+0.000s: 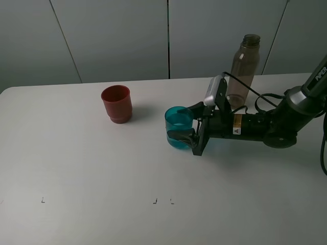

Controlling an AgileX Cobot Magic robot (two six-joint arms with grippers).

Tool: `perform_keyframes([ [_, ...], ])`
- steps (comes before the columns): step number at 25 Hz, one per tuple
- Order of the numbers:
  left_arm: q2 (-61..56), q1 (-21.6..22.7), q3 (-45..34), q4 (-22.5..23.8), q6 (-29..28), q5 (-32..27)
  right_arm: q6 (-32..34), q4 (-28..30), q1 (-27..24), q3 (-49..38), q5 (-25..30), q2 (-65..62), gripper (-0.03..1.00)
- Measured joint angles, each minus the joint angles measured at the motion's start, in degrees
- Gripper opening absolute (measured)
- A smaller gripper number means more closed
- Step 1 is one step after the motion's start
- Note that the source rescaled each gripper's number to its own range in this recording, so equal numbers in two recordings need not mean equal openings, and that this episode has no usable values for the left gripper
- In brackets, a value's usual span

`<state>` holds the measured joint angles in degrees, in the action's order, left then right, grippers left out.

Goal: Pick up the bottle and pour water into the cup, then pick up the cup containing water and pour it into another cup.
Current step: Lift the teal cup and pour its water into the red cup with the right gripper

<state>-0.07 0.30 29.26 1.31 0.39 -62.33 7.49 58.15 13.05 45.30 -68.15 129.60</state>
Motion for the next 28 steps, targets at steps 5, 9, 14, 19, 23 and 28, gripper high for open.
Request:
perform_keyframes([
  [5,0.0,0.0,0.0,0.0,0.0,0.0,0.91,-2.24,0.0,0.0,0.72,-0.47,0.14],
  [9,0.0,0.0,0.0,0.0,0.0,0.0,3.63,-3.57,0.0,0.0,0.83,-1.93,0.14],
  [14,0.0,0.0,0.0,0.0,0.0,0.0,5.71,-4.19,0.0,0.0,1.76,-4.05,0.14],
  [19,0.0,0.0,0.0,0.0,0.0,0.0,8.41,-4.94,0.0,-0.1,5.89,-8.24,0.14],
  [23,0.0,0.0,0.0,0.0,0.0,0.0,9.62,-7.0,1.7,-0.1,8.39,-11.32,0.14],
  [28,0.0,0.0,0.0,0.0,0.0,0.0,9.85,-11.64,5.66,0.16,10.79,-12.4,0.14],
])
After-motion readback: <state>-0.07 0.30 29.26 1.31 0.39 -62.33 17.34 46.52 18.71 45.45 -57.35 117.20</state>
